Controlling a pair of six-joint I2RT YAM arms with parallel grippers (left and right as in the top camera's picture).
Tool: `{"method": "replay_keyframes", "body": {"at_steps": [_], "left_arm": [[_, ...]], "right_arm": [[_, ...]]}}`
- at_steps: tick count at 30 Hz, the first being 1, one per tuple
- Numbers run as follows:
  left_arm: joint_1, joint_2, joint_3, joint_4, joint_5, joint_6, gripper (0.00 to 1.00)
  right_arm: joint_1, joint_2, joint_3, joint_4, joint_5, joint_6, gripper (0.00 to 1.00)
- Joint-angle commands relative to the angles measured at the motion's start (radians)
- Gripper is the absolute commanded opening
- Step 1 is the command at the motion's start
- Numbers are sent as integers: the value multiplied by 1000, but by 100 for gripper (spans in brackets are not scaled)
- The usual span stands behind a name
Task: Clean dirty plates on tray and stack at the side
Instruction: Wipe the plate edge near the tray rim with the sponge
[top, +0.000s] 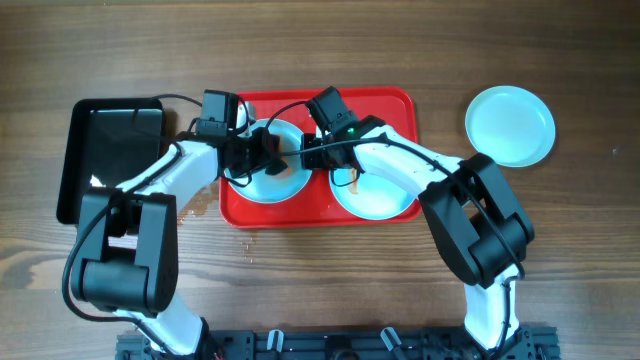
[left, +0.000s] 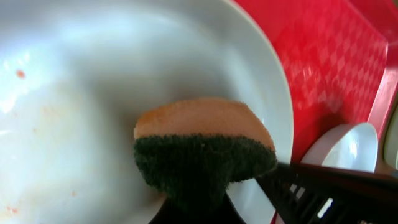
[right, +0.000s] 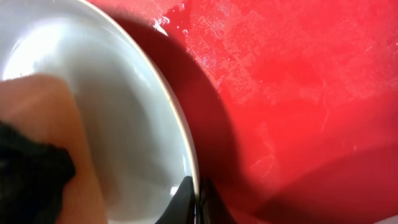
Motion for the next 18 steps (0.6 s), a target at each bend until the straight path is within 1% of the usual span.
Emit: {"method": "replay_keyframes", "body": {"at_steps": [1,5,11,15,18], "left_arm": [[-7,-19,-9,-11,41,-6,4],[-36,-7,-9,5,17,-7,4],[-99,-7,-9,16,-79,-33,4],[-134,-7,-9,8,-216,-33,4],[-131,-7,-9,-1,-272,-33,4]], "right_arm": [[6,15,-11,-16,14,-18,4],[6,15,-11,-16,13,-15,4],[6,15,-11,-16,14,-15,4],[6,15,-11,-17,13,-15,4],[6,15,-11,-19,14,-16,4]]}}
